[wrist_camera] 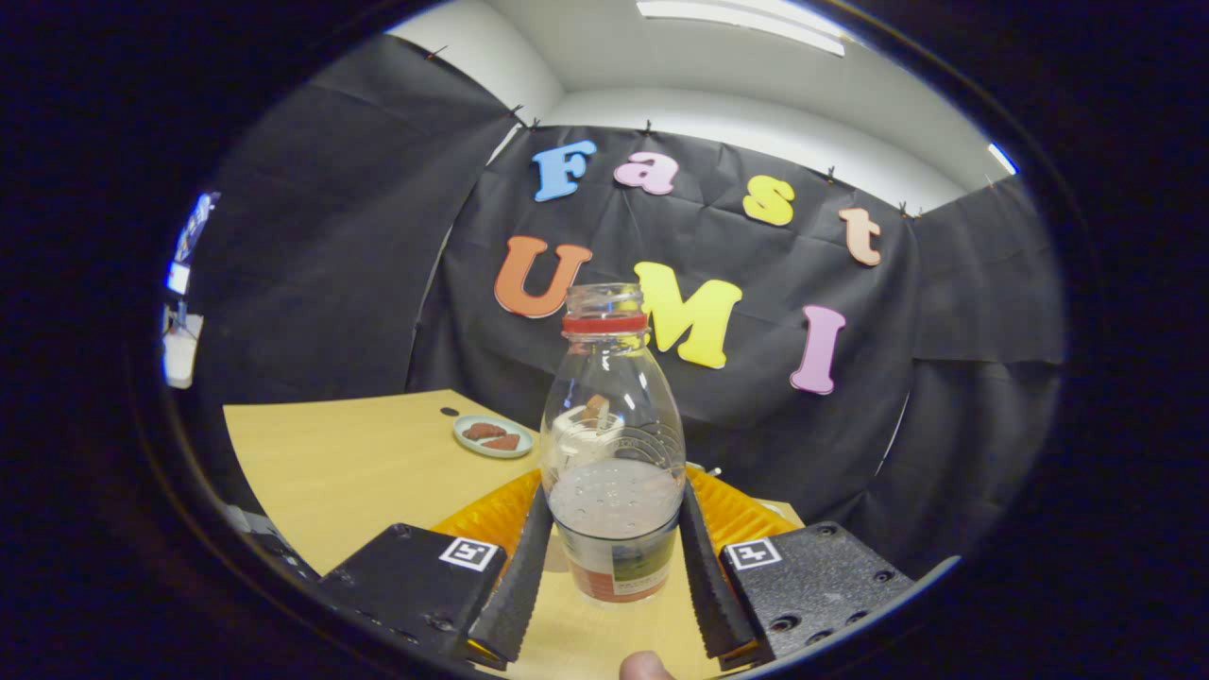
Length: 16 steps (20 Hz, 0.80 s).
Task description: Take the bottle from table, then pour the juice into the cup, finally place the bottle on the coaster
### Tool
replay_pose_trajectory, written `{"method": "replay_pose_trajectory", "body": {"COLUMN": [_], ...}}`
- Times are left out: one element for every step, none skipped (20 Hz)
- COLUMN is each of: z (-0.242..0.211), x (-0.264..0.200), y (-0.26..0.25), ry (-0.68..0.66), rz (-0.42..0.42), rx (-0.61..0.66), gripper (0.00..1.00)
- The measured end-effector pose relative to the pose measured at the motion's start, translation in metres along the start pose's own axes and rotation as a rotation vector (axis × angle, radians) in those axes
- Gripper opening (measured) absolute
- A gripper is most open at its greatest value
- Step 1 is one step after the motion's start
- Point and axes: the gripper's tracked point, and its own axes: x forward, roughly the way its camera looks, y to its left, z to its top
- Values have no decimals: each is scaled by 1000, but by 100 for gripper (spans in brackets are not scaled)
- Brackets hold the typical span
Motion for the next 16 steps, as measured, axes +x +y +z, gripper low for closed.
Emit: {"method": "replay_pose_trajectory", "body": {"z": [6,13,15,20,23,26,28,29,27,26,26,24,19,15,9,2], "x": [4,9,13,20,27,34,44,52,61,70,80,89,99,107,116,124], "y": [-7,-13,-16,-20,-24,-26,-30,-30,-30,-29,-28,-24,-17,-11,-7,-1], "ry": [-13,-23,-27,-38,-44,-50,-59,-60,-60,-58,-62,-60,-56,-54,-49,-42], "rz": [-3,-5,-9,-12,-14,-16,-19,-18,-20,-18,-14,-7,6,17,27,37], "rx": [25,47,64,81,96,108,127,145,152,154,155,157,161,165,177,192], "gripper": [73,73,73,73,73,73,73,73,73,73,73,73,73,73,73,74]}}
